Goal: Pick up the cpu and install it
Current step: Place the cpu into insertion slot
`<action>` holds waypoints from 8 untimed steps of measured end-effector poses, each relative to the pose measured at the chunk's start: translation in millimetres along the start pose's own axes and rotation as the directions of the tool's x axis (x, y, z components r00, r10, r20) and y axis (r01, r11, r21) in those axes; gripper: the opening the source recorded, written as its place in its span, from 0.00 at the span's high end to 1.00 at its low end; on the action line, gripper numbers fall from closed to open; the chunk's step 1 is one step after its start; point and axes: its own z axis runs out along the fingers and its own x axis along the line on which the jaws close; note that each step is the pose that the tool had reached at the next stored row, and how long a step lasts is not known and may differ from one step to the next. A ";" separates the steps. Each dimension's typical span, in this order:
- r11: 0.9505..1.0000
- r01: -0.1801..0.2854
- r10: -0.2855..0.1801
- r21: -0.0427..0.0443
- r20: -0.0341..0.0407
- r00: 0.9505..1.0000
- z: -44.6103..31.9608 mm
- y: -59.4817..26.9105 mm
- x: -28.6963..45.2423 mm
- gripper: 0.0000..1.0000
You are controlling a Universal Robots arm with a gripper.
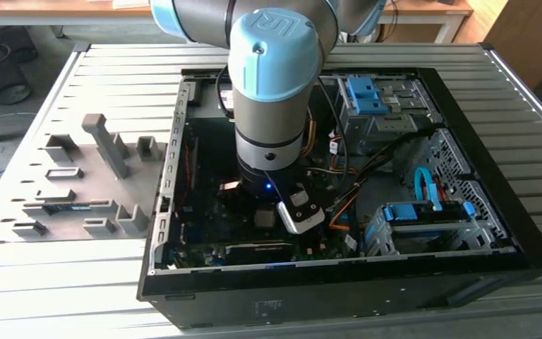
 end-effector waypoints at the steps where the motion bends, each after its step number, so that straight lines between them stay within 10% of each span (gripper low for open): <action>1: 1.000 0.000 0.000 0.000 0.000 1.000 0.1 0.0 0.0 0.50; 8: 1.000 0.000 0.000 0.000 0.000 1.000 0.1 0.0 0.0 0.54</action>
